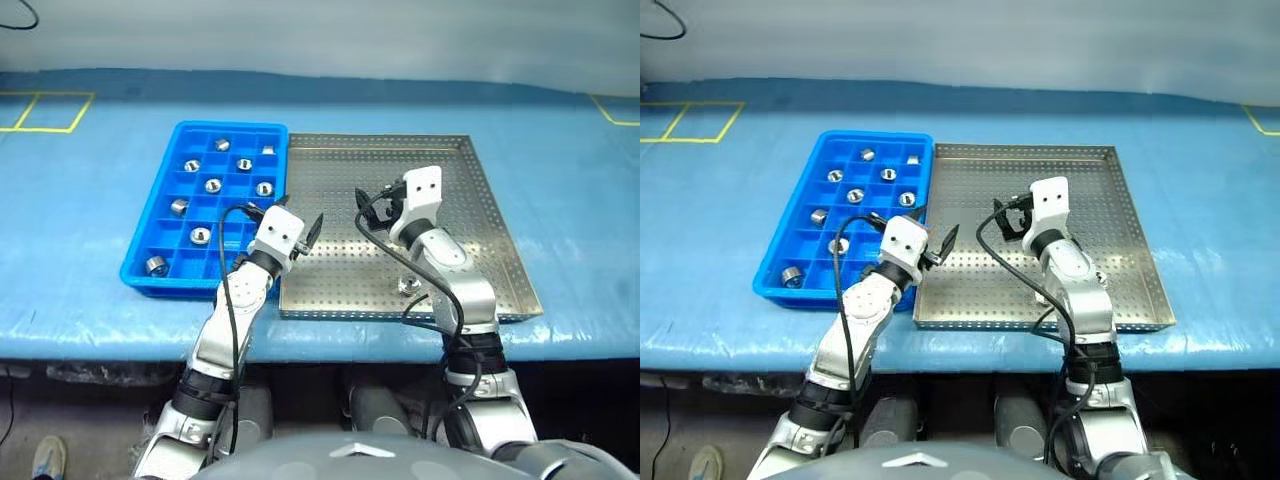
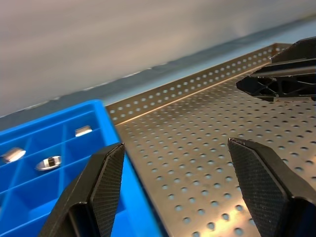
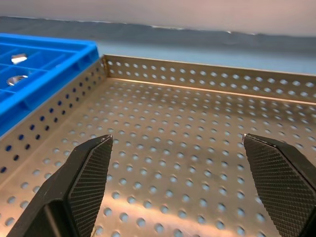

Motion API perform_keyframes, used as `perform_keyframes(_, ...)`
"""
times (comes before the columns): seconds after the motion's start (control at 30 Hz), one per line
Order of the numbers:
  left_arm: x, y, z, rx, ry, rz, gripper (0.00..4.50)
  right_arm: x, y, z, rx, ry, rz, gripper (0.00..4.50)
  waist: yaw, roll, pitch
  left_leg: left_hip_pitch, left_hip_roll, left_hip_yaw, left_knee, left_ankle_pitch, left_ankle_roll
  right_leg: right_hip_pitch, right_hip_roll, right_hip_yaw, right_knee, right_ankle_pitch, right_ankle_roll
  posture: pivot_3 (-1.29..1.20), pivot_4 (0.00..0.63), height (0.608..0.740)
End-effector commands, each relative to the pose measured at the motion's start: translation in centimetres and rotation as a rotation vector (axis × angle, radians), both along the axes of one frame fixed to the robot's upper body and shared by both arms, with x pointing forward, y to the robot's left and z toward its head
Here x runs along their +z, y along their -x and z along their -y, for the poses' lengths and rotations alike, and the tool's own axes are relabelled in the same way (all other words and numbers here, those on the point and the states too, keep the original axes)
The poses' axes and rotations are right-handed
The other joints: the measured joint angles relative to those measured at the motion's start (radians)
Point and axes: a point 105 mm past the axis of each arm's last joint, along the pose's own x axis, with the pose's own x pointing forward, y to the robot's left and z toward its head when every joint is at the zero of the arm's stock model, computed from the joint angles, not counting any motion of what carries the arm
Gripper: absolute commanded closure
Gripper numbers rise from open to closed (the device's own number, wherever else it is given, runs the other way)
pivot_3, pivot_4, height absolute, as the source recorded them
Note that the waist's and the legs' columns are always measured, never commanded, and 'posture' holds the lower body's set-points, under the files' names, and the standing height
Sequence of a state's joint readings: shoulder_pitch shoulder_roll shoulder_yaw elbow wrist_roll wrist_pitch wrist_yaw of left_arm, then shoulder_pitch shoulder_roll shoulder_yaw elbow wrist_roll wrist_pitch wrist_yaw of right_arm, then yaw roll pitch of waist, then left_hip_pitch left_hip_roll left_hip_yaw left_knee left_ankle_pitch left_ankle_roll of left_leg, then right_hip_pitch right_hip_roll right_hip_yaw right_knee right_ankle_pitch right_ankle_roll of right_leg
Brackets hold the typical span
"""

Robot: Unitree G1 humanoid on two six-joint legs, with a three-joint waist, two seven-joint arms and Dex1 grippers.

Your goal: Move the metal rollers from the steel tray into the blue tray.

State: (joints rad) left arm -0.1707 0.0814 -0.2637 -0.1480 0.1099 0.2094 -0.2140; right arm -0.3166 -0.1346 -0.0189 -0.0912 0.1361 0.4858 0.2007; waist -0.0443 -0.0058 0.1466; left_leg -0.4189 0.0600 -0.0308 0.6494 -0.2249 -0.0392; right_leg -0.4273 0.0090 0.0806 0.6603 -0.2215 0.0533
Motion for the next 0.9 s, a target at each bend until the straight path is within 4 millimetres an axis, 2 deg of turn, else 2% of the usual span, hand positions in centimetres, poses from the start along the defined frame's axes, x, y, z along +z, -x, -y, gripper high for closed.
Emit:
perform_keyframes(0.03, 0.8, 0.2, 1.7, -0.104, 0.000, 0.020, 0.82, 1.4, 1.0, 0.3, 0.017, 0.006, 0.042, 0.04, -0.021, 0.000, 0.000, 0.001, 0.000, 0.000, 0.000, 0.000, 0.000, 0.001, 0.000, 0.000, 0.001, -0.001, 0.001, -0.14, 0.150, 0.740)
perform_keyframes(0.13, 0.4, 0.6, 2.9, -0.191, -0.021, 0.008, 0.82, 1.2, 2.0, 0.7, 0.033, 0.029, 0.032, 0.04, -0.047, 0.000, 0.000, 0.005, 0.000, 0.002, 0.000, 0.001, 0.001, 0.003, 0.001, 0.002, 0.002, -0.001, 0.002, -0.17, 0.150, 0.740)
perform_keyframes(0.33, -0.8, 2.5, 5.7, -0.462, -0.103, -0.026, 0.82, 1.2, 3.3, 3.2, -0.056, 0.028, 0.028, 0.04, -0.100, 0.000, 0.000, 0.006, -0.001, 0.007, 0.001, 0.001, 0.002, 0.003, 0.001, 0.009, 0.002, -0.001, 0.002, -0.23, 0.150, 0.740)
perform_keyframes(0.67, -2.2, 2.4, 7.4, -0.581, -0.156, -0.070, 0.82, 1.4, 5.2, 6.2, -0.132, 0.048, 0.014, 0.04, -0.201, -0.001, 0.000, 0.006, -0.005, 0.011, 0.001, 0.002, 0.005, 0.003, 0.000, 0.019, 0.001, -0.002, 0.004, -0.33, 0.150, 0.740)
perform_keyframes(0.77, -2.4, 2.1, 7.5, -0.574, -0.154, -0.082, 0.82, 0.9, 6.0, 5.7, -0.097, 0.038, -0.023, 0.04, -0.238, -0.001, 0.000, 0.007, -0.006, 0.011, 0.000, 0.002, 0.006, 0.003, 0.000, 0.021, 0.001, -0.002, 0.005, -0.35, 0.150, 0.740)
perform_keyframes(0.9, -1.4, 1.6, 7.1, -0.524, -0.056, -0.084, 0.82, 0.2, 7.1, 4.3, -0.010, 0.006, -0.062, 0.04, -0.273, -0.002, 0.001, 0.007, -0.007, 0.012, -0.001, 0.002, 0.007, 0.003, 0.000, 0.024, 0.001, -0.003, 0.006, -0.36, 0.150, 0.740)
